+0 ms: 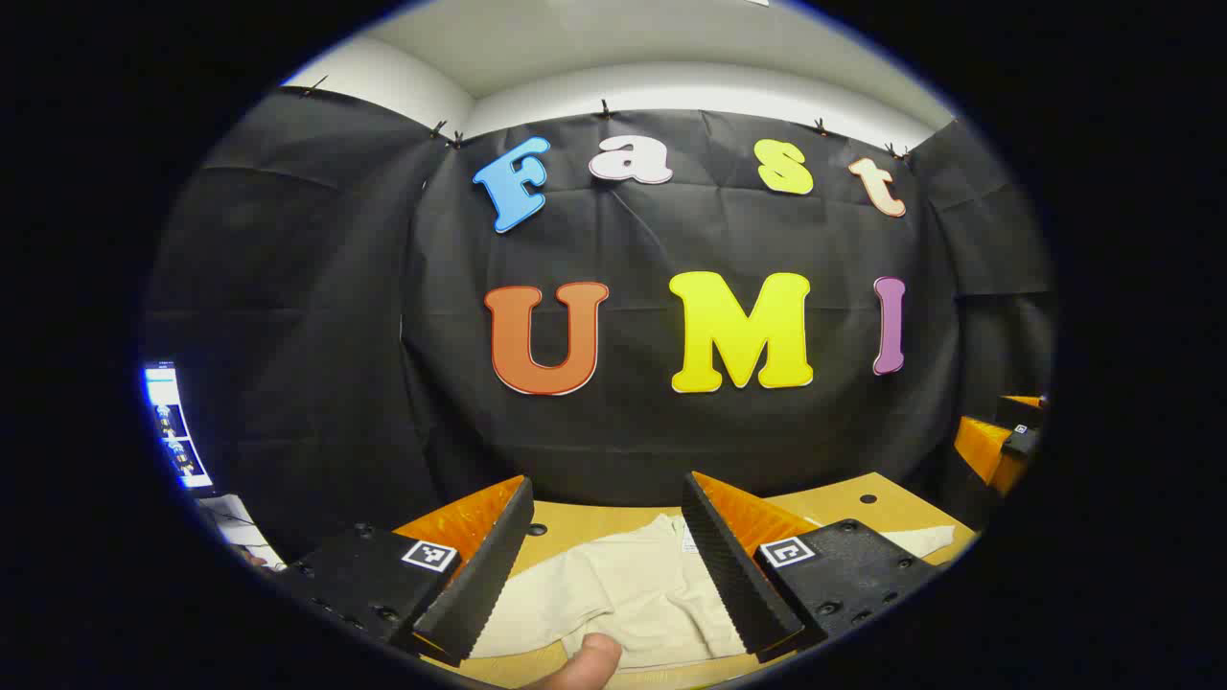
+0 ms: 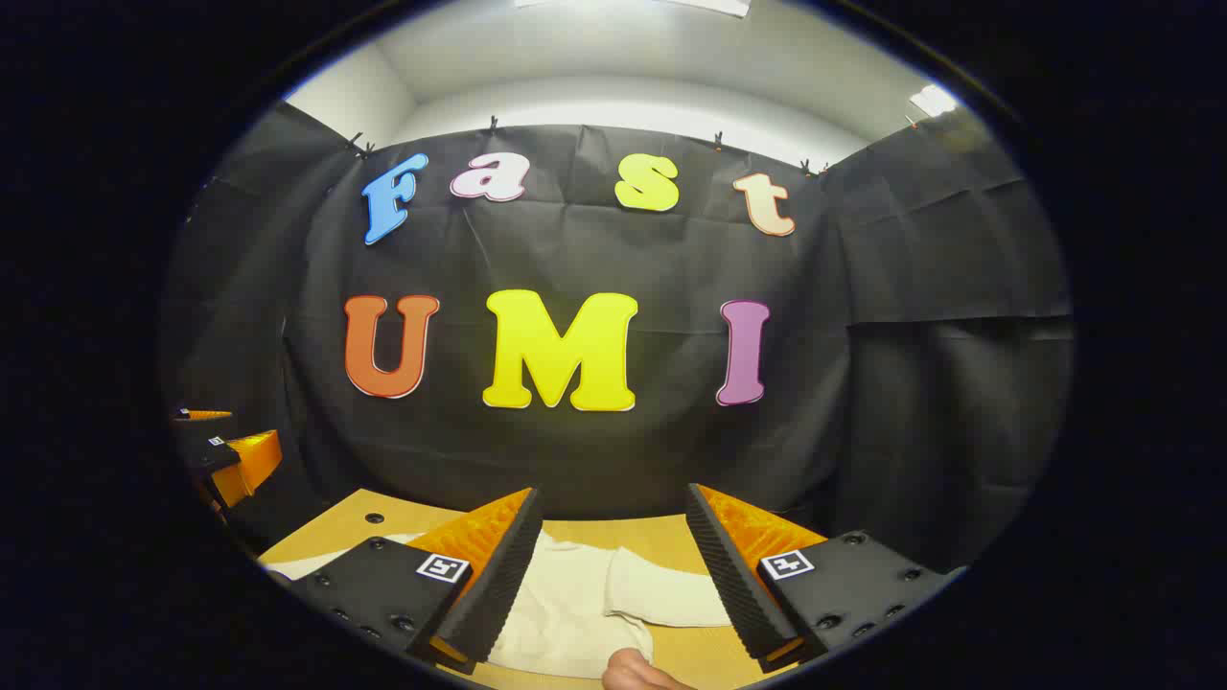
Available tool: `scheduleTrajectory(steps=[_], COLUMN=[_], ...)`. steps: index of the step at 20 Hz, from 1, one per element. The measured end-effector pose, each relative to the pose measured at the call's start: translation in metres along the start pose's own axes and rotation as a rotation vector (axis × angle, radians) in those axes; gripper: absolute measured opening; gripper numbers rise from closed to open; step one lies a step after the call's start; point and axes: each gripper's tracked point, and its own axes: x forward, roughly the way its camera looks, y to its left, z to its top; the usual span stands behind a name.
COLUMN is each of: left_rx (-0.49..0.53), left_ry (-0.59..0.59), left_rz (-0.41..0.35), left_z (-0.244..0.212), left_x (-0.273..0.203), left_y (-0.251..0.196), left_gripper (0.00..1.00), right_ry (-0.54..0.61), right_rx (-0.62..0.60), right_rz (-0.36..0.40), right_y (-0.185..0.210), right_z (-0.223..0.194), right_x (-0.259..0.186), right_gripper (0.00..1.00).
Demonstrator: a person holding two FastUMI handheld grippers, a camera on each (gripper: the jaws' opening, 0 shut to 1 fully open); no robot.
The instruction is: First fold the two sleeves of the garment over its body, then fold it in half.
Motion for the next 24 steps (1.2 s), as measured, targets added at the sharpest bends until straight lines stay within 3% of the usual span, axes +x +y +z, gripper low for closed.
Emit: scheduleTrajectory(steps=[13, 24], left_rx=[-0.003, 0.006], left_ry=[-0.045, -0.040], left_rz=[-0.063, -0.044], left_z=[0.016, 0.012], left_x=[0.005, 0.017], left_y=[-0.044, -0.053], left_gripper=[0.99, 0.99], right_ry=[-0.041, -0.004], right_rx=[-0.064, -0.037], right_rz=[0.121, 0.130], right_y=[0.014, -0.003], right_z=[0.015, 0.002], right_x=[0.018, 0.033], right_gripper=[0.94, 0.94])
